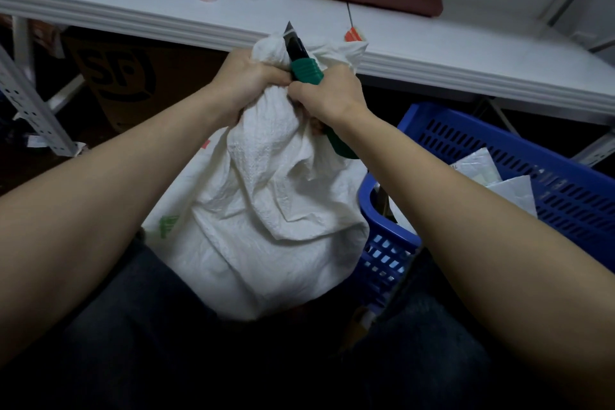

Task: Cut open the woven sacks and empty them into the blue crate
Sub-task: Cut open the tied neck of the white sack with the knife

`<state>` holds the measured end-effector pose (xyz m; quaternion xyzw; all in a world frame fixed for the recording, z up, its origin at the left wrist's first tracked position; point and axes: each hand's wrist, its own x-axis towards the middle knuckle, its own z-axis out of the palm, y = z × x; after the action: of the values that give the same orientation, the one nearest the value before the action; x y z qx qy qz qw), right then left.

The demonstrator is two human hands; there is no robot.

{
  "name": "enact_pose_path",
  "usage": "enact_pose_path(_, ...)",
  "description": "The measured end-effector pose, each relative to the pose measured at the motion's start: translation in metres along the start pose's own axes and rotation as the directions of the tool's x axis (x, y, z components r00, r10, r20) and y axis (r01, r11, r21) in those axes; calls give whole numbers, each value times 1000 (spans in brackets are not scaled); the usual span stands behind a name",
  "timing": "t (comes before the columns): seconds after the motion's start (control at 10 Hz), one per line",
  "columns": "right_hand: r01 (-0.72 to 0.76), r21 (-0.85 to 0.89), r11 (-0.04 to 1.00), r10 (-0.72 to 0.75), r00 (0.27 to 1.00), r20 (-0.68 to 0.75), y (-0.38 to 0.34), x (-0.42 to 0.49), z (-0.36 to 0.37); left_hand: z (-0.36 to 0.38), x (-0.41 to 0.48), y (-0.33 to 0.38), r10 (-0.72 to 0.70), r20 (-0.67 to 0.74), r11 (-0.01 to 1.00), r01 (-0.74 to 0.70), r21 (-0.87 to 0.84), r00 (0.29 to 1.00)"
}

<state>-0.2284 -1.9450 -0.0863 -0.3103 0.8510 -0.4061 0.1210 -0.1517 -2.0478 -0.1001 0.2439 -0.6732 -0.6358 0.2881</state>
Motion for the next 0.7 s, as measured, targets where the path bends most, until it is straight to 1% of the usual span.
enact_pose_path(0.1, -50, 47, 998, 46, 996, 71, 4, -8, -1, -9, 2, -10, 211, 30, 918, -209, 336, 977)
enact_pose_path(0.2, -110, 118, 987, 95, 987, 128, 1, -13, -2, -11, 2, -14, 346, 39, 817, -321, 479, 937)
enact_pose_path(0.3, -282, 273, 920, 195, 932, 306, -9, -16, -5, -14, 2, -17, 496, 64, 650, -419, 634, 866)
enact_pose_path(0.4, -360, 284, 889, 230, 885, 404, -18, -21, 0, -14, 3, -20, 519, 67, 592, -415, 691, 852)
enact_pose_path(0.5, -396, 237, 887, 240, 834, 496, -18, -13, -11, -13, 4, -19, 556, 67, 525, -413, 745, 828)
enact_pose_path(0.6, -404, 177, 897, 255, 802, 541, -17, -11, -21, -18, 3, -18, 568, 68, 498, -408, 765, 820)
enact_pose_path(0.7, -390, 133, 911, 326, 880, 345, 0, -4, 2, -10, -13, -22, 508, 514, 330, -707, 626, 692)
